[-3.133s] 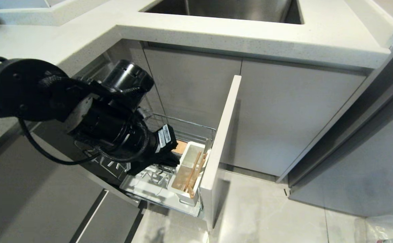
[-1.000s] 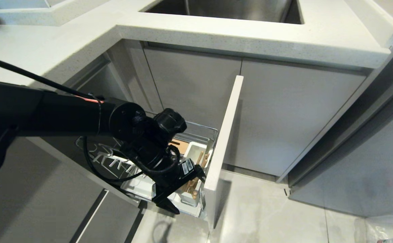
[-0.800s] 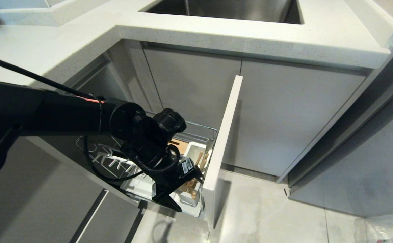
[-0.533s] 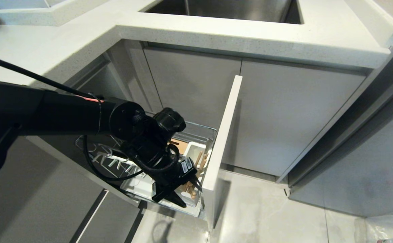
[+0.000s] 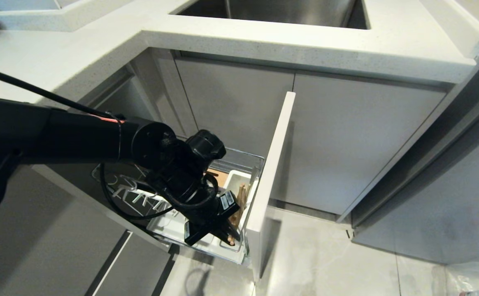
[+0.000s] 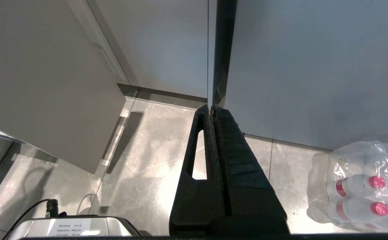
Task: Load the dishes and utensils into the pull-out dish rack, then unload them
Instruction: Take the chopsticks out of the cupboard
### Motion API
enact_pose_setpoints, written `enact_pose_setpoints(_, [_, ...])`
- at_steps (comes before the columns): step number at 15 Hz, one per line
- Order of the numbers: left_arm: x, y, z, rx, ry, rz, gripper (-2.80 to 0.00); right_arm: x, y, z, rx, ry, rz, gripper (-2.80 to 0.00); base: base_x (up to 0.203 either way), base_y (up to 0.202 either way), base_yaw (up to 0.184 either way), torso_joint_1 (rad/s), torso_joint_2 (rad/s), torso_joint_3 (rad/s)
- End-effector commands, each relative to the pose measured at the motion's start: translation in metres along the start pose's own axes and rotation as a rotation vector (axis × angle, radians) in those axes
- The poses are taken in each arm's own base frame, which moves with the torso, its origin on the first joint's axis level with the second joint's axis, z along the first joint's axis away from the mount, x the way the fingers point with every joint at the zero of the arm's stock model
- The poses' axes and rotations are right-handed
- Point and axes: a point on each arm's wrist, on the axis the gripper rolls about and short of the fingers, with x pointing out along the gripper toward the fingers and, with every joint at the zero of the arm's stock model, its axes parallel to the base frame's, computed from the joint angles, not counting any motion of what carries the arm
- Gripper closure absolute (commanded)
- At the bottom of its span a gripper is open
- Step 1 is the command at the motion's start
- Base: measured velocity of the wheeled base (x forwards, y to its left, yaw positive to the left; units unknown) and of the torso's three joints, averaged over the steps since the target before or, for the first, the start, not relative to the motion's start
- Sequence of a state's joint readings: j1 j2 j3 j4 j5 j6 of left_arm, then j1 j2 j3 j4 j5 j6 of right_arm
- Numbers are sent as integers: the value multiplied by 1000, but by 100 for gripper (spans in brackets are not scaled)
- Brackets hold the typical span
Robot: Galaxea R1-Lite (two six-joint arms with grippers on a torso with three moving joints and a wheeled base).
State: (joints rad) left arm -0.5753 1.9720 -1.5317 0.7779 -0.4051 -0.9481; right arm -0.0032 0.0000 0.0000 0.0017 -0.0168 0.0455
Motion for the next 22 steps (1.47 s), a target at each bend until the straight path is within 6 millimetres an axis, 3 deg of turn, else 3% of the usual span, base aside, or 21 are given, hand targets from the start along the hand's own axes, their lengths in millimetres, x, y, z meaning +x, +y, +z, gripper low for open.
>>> enact_pose_setpoints(1, [-5,-1,-2,-2,-3,-11,0,0,0,0,1,1,0,0,0,0,0,0,0,0])
enact_pose_setpoints(14, [-100,-6,-40,-3,-122,-134,0,0,0,0,-1,1,0,0,0,0,0,0,0,0])
enact_pose_setpoints(22, [-128,-4,-55,8,-198,-180,0,0,0,0,1,1,0,0,0,0,0,0,0,0])
